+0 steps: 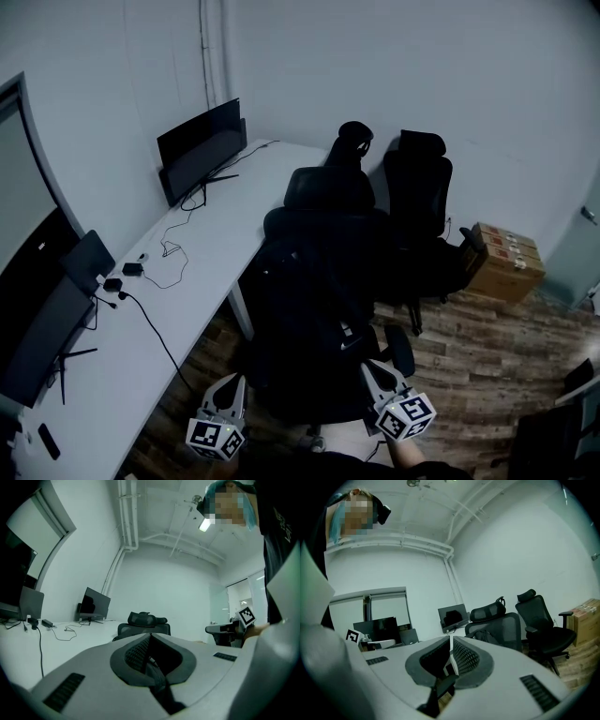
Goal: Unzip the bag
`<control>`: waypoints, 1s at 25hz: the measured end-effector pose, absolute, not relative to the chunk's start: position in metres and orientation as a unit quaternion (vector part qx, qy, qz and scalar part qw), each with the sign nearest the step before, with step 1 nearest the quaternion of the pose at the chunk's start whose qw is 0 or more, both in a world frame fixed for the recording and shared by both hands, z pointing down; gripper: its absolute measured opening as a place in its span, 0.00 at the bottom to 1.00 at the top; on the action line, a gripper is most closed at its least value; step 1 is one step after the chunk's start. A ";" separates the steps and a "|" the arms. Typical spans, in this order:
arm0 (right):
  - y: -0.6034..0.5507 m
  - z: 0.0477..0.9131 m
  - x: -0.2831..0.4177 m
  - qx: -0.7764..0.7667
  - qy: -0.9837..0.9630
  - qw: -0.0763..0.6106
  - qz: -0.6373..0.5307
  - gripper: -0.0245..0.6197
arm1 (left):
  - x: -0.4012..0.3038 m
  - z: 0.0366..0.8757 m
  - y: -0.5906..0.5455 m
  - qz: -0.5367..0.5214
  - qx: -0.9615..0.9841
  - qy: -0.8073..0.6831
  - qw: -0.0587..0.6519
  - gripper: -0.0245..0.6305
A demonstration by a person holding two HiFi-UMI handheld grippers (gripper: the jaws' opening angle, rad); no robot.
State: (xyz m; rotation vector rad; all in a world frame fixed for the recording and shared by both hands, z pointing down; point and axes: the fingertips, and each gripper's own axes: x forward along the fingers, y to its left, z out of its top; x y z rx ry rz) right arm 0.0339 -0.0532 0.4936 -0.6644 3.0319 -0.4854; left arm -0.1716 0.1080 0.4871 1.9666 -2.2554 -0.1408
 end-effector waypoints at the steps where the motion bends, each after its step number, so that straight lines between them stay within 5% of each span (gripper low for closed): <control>1: -0.060 0.494 0.035 -0.211 0.965 0.001 -0.154 0.11 | -0.171 0.488 0.100 -0.049 0.654 -0.752 0.073 0.07; 25: -0.142 0.515 -0.004 -0.333 0.923 0.006 -0.192 0.11 | -0.276 0.524 -0.071 -0.024 0.718 -0.688 0.108 0.07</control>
